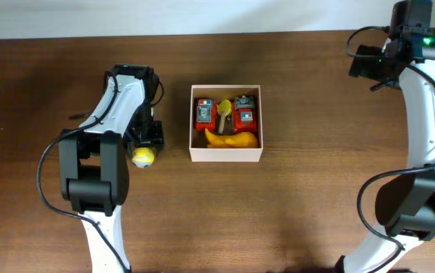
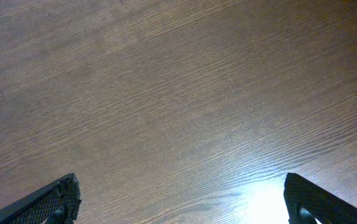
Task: Pack container
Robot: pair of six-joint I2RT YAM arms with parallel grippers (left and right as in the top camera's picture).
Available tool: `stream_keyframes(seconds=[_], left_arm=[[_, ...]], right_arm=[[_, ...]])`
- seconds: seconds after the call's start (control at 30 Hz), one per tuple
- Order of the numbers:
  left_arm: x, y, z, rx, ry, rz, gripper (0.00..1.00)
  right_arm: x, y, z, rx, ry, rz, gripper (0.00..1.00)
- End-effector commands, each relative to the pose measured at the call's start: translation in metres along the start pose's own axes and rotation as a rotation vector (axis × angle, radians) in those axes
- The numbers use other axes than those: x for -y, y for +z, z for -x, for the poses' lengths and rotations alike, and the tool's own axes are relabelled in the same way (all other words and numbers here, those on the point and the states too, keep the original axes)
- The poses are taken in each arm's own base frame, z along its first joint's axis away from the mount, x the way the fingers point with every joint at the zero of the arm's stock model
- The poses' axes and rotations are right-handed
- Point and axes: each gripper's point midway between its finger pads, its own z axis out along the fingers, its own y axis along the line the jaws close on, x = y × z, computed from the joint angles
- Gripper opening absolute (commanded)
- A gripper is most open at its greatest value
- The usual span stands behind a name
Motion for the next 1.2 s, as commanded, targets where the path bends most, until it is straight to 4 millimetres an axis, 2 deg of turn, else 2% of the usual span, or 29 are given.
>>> stream_keyframes(seconds=[0.0,0.07,0.2,0.37,0.73,0.9,1.17], left_arm=[[-0.002,0.005,-0.003,-0.012,0.015,0.017,0.55],[-0.002,0.007,-0.003,-0.011,0.015,0.02,0.5],[-0.002,0.01,-0.003,-0.011,0.015,0.02,0.49],[-0.001,0.013,-0.001,-0.007,0.015,0.017,0.38],[0.0,0.012,0.002,0.007,0.014,0.012,0.32],[0.002,-0.001,0.01,0.044,0.012,0.002,0.32],[0.002,-0.038,0.021,0.113,0.007,-0.014,0.32]], right_arm=[[0.003,0.002,0.0,-0.003,0.014,-0.011,0.99],[0.003,0.002,0.0,-0.003,0.014,-0.011,0.99],[0.003,0.002,0.0,-0.003,0.014,-0.011,0.99],[0.003,0.002,0.0,-0.003,0.014,-0.011,0.99],[0.003,0.002,0.0,-0.003,0.014,-0.011,0.99],[0.003,0.002,0.0,-0.003,0.014,-0.011,0.99],[0.003,0.002,0.0,-0.003,0.014,-0.012,0.99]])
